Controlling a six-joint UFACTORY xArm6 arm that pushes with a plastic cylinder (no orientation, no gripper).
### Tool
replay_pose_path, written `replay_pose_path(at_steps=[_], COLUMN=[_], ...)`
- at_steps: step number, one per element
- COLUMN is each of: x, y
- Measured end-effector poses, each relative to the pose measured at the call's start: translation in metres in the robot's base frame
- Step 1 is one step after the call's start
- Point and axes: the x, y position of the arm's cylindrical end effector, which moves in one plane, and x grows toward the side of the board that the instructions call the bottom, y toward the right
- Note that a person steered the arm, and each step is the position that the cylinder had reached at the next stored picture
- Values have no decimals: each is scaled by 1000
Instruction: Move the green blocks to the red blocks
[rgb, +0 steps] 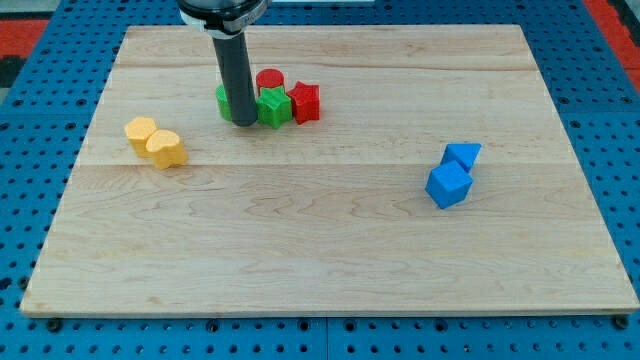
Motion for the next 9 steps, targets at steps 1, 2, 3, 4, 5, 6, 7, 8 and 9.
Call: replay_pose_path(at_steps=[1, 2, 3, 4, 5, 6, 7, 8, 9], x=[7, -17, -44, -26, -6, -6, -1, 3, 3], y=[-41, -63, -30, -36, -36, 25, 28, 28, 28])
